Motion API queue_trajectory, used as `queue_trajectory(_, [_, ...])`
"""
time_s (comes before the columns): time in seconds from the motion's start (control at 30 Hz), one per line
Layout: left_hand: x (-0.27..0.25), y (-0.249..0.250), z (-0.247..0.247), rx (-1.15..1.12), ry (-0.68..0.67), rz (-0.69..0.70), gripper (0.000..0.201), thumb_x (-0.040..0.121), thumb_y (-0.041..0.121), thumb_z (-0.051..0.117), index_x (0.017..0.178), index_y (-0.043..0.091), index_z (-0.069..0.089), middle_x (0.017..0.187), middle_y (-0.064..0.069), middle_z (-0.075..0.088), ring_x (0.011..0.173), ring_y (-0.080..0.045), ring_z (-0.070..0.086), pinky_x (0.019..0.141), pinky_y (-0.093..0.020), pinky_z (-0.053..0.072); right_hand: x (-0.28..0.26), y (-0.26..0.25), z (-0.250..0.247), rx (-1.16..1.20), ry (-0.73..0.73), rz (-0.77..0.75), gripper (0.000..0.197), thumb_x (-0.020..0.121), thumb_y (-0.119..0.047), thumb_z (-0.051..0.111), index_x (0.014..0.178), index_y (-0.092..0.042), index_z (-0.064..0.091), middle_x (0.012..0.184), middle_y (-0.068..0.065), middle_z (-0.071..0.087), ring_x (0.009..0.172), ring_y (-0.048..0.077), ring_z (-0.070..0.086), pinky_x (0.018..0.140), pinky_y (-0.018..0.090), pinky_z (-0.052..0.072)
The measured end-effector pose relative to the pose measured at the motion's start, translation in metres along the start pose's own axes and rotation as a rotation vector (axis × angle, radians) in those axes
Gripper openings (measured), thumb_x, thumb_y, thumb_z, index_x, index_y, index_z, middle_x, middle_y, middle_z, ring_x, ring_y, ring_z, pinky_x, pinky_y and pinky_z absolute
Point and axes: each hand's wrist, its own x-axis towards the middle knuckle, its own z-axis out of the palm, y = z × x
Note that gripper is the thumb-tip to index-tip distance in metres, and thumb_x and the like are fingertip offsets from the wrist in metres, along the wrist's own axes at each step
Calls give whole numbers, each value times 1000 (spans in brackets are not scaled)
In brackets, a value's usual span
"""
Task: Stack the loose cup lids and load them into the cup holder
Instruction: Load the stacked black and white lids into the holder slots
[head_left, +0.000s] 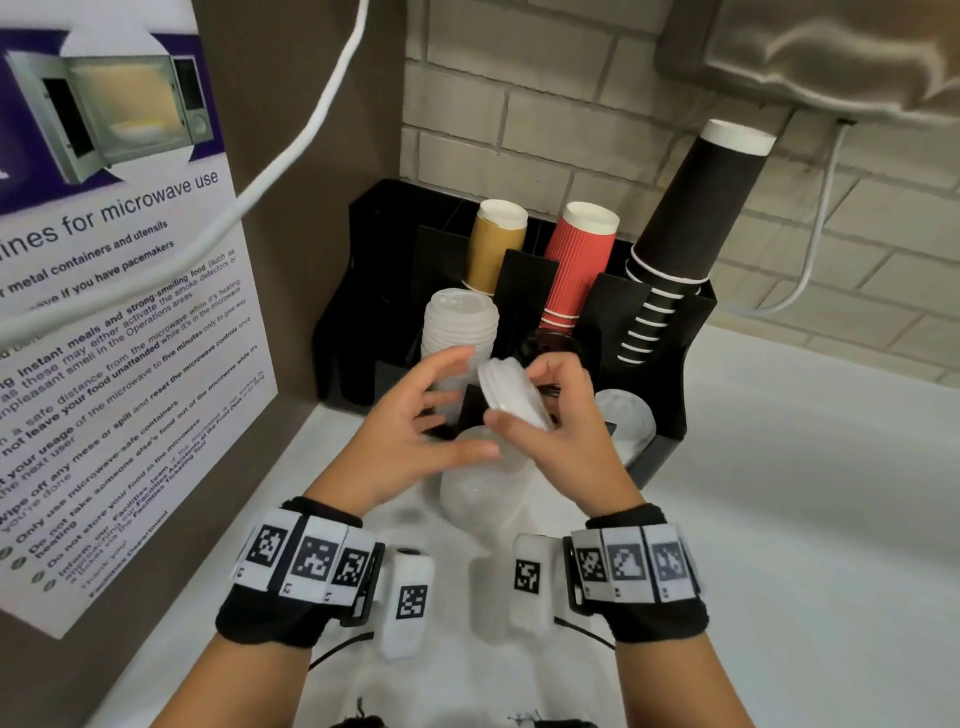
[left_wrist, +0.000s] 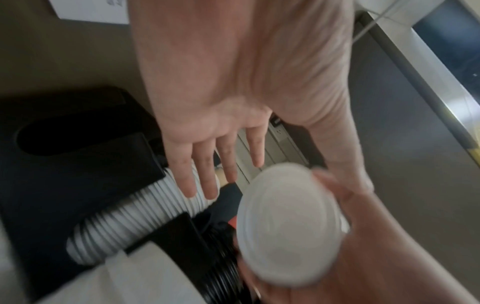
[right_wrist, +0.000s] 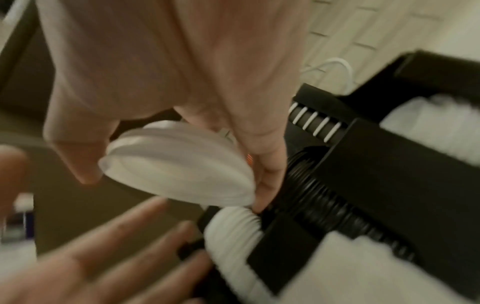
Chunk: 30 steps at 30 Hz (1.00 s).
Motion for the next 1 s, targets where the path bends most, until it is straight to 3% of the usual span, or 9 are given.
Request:
queue_trajectory(0.07, [0, 0, 8, -39, -51, -9, 95, 61, 32, 83, 142, 43, 35, 144, 11, 45, 127, -11, 52, 105, -29, 43, -3, -9, -2, 203, -62, 34, 44, 74, -39, 74, 106, -23, 47, 112, -2, 55, 99, 12, 60, 81, 26, 50])
queue_trajectory(0.17, [1, 3, 15, -112, -8, 14, 93, 64, 27, 81, 143, 41, 35, 144, 9, 47, 123, -11, 57, 102, -27, 47, -6, -15, -3, 325, -140, 73, 48, 74, -50, 67, 109, -23, 49, 109, -7, 59, 92, 13, 65, 78, 31, 54])
queue_trajectory(0.33, [0, 5, 10, -123, -11, 26, 92, 62, 23, 83, 142, 34, 39, 140, 6, 49, 117, -14, 62, 99, -28, 50, -9, -10, -14, 403, -229, 70, 40, 78, -36, 70, 110, -18, 54, 114, 2, 64, 99, 19, 66, 79, 27, 52])
queue_trajectory(0.53, [2, 3, 15, -91, -28, 37, 94, 59, 31, 91, 138, 42, 41, 138, 12, 51, 119, -13, 60, 100, -30, 49, -10, -5, -16, 460, -237, 94, 42, 72, -30, 75, 105, -17, 52, 110, 7, 67, 96, 24, 66, 77, 30, 52])
queue_trajectory(0.6, [2, 1, 14, -71, -34, 40, 95, 58, 34, 91, 139, 43, 40, 140, 13, 50, 123, -11, 57, 104, -31, 46, -10, -6, -16, 422, -196, 78, 44, 70, -32, 75, 104, -15, 53, 109, 5, 66, 97, 24, 66, 78, 33, 53])
queue_trajectory(0.7, [2, 0, 10, -61, 9, 39, 81, 65, 36, 81, 135, 47, 42, 141, 16, 48, 126, -6, 52, 108, -32, 42, -5, -9, -27, 346, -25, 11, 43, 66, -34, 76, 99, -18, 53, 102, -7, 64, 93, 14, 66, 72, 23, 53])
queue_trajectory(0.83, [4, -1, 3, -54, 129, 60, 56, 72, 38, 71, 123, 44, 50, 131, 10, 53, 116, -7, 59, 102, -30, 46, 9, 0, -67, 86, 311, -44, 47, 74, -30, 78, 110, -32, 49, 121, -2, 55, 105, 9, 61, 79, 20, 51])
queue_trajectory(0.9, [5, -3, -1, -46, 168, 73, 49, 73, 38, 69, 120, 41, 53, 127, 9, 55, 111, -10, 61, 99, -28, 48, 13, 10, -84, -142, 347, -10, 52, 77, -26, 77, 119, -31, 46, 125, 0, 47, 107, 3, 55, 91, 30, 50])
queue_trajectory(1.0, [7, -5, -2, -38, 182, 86, 43, 76, 38, 67, 117, 38, 56, 124, 9, 56, 109, -13, 61, 91, -21, 49, 15, 26, -98, -455, 269, 94, 57, 76, -27, 76, 122, -34, 44, 122, -3, 38, 111, 18, 50, 97, 51, 44])
